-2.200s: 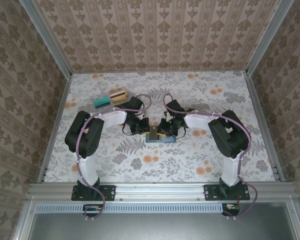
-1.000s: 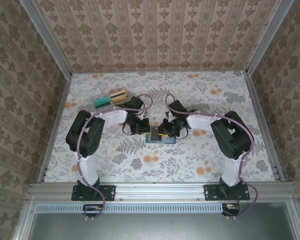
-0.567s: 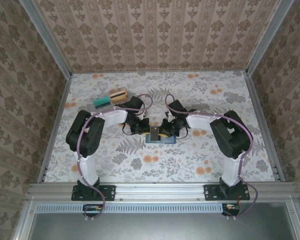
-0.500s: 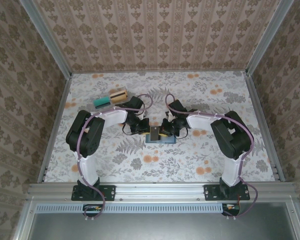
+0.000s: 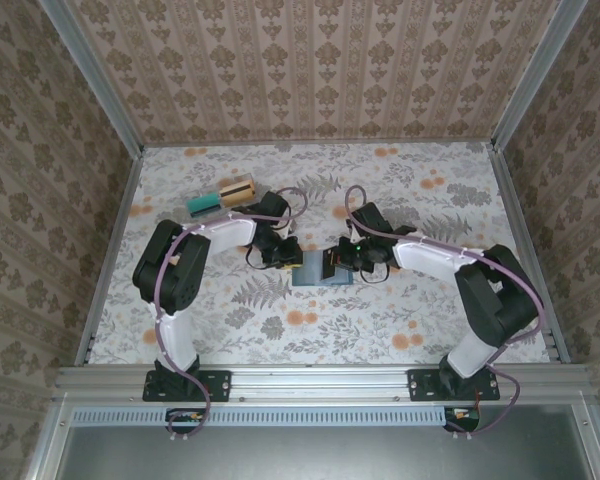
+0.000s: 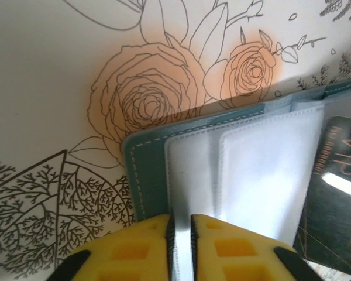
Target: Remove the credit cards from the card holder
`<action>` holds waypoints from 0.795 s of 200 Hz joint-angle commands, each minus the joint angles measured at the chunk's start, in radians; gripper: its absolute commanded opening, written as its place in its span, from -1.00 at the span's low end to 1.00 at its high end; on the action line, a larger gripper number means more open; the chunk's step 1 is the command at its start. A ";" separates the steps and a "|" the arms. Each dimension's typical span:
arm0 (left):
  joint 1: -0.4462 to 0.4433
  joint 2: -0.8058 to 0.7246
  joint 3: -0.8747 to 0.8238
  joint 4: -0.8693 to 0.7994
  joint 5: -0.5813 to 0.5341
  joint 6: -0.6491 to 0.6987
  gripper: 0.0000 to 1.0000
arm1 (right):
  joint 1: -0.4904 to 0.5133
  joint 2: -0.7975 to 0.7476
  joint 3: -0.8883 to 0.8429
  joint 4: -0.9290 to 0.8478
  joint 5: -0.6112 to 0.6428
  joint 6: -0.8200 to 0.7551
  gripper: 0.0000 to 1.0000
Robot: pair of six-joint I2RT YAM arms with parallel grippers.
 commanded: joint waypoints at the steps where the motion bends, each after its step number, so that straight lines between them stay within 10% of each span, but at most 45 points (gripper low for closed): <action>1: -0.001 -0.045 0.036 -0.036 -0.028 -0.004 -0.54 | -0.007 -0.086 -0.024 0.025 0.035 -0.036 -1.00; 159: 0.041 -0.499 -0.293 0.637 0.203 -0.467 0.31 | -0.078 -0.323 -0.070 0.503 -0.232 0.326 -1.00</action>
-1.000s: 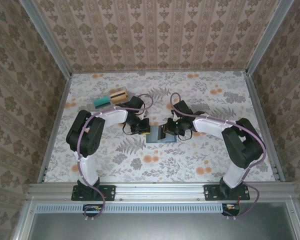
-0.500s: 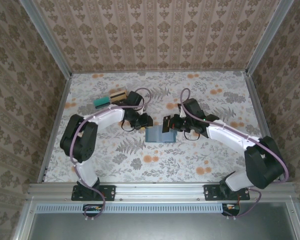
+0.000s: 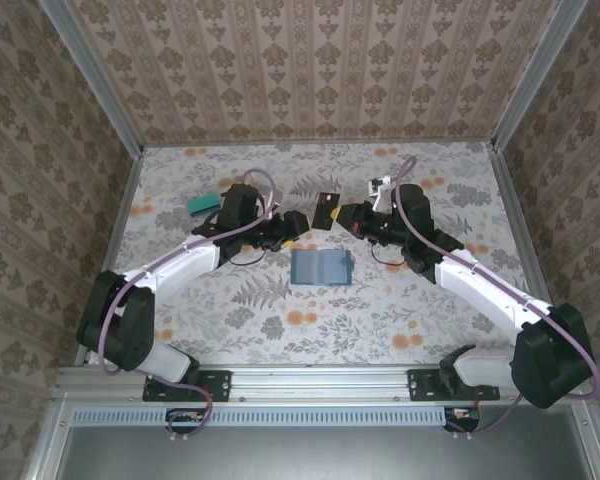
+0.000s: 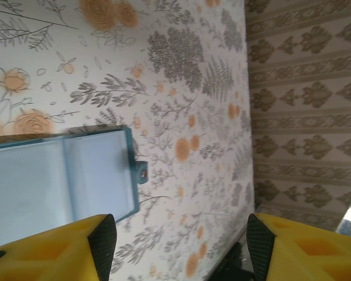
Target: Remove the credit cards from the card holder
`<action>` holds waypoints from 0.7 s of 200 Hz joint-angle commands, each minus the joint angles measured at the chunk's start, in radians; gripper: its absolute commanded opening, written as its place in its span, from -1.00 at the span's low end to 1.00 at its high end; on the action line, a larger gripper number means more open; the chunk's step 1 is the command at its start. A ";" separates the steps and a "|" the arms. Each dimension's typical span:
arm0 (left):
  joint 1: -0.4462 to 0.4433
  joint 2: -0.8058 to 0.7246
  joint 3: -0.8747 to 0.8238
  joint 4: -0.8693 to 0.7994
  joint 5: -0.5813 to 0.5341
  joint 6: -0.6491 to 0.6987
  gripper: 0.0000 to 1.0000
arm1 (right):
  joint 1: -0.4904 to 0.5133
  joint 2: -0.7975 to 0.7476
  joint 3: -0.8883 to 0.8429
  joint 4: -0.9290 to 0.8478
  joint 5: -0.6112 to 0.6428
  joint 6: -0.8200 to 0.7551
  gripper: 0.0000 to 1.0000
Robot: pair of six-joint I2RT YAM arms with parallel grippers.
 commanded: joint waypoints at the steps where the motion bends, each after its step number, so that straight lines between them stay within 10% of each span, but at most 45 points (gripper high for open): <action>1: 0.015 -0.058 -0.023 0.146 0.028 -0.119 0.31 | -0.010 0.034 0.003 0.118 -0.079 0.086 -1.00; 47: 0.050 -0.177 -0.038 0.010 -0.155 -0.068 0.30 | -0.023 0.073 0.043 0.078 -0.073 0.083 -1.00; 140: 0.041 -0.099 -0.021 0.260 0.064 -0.194 0.43 | -0.024 0.178 0.059 0.286 -0.220 0.225 -1.00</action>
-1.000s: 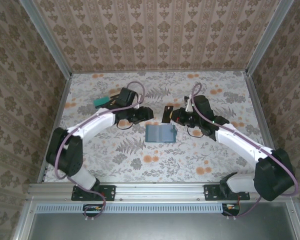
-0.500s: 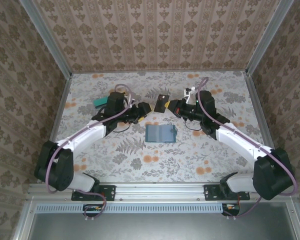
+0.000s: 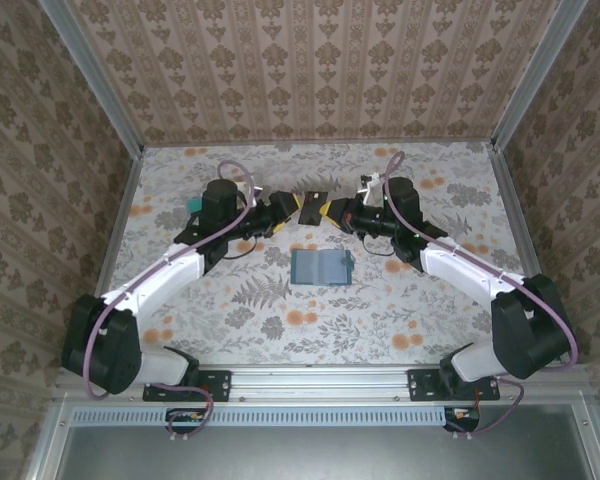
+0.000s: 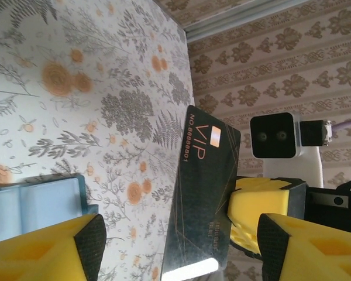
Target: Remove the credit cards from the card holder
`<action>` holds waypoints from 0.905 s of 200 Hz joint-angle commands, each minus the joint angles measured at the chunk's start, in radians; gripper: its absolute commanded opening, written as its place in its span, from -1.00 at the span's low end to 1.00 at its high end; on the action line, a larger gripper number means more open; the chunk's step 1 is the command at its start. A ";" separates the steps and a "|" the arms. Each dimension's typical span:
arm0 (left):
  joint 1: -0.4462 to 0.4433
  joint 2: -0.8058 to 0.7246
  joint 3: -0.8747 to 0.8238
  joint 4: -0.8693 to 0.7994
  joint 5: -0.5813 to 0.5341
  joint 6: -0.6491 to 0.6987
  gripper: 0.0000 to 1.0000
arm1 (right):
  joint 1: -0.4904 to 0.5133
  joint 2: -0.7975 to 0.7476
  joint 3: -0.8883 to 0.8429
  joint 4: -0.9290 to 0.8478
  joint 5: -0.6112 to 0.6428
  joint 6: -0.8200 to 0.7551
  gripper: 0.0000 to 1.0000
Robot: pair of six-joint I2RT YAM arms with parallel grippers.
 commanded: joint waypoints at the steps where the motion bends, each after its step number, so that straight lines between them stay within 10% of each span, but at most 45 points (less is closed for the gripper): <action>1: -0.006 0.024 0.017 0.100 0.085 -0.057 0.43 | -0.006 0.012 0.028 0.114 -0.065 0.064 -1.00; 147: 0.001 0.034 -0.001 0.142 0.111 -0.062 -1.00 | -0.013 0.079 -0.024 0.237 -0.095 0.136 -1.00; 181: 0.006 0.025 0.023 0.025 0.080 0.023 -1.00 | -0.014 0.037 0.004 0.017 -0.069 0.018 -0.29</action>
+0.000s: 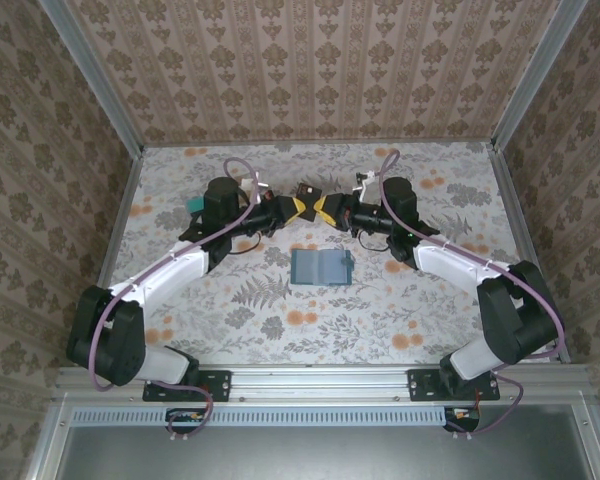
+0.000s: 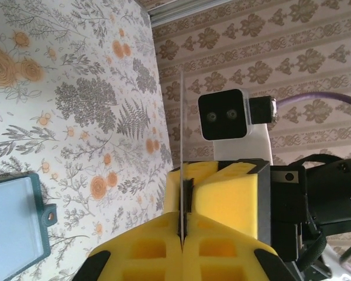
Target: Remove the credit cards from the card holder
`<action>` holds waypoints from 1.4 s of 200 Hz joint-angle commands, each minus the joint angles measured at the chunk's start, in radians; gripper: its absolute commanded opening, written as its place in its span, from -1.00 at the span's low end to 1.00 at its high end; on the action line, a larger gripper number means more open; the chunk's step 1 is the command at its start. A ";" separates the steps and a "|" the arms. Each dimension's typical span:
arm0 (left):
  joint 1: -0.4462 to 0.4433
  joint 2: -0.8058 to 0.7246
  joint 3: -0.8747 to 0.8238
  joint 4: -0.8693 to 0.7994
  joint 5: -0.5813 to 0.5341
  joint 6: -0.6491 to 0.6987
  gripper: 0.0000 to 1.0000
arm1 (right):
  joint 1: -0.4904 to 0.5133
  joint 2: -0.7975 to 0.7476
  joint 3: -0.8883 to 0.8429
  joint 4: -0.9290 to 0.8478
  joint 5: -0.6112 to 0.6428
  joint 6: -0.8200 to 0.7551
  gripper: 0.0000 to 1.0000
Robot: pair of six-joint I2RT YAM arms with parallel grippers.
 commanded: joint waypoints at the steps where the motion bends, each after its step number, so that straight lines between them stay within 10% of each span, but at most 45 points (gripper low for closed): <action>1: 0.007 -0.009 0.024 -0.099 -0.017 0.090 -1.00 | -0.004 -0.042 0.016 -0.169 0.012 -0.094 -0.26; 31: 0.023 -0.029 0.055 -0.307 -0.117 0.242 -1.00 | -0.006 -0.091 0.043 -0.378 0.085 -0.216 0.23; 118: 0.167 -0.180 0.131 -0.842 -0.533 0.759 -1.00 | -0.006 -0.165 0.072 -0.639 0.235 -0.428 0.77; 280: 0.307 0.183 0.429 -0.861 -0.373 1.746 -1.00 | -0.059 -0.206 0.027 -0.750 0.261 -0.499 0.99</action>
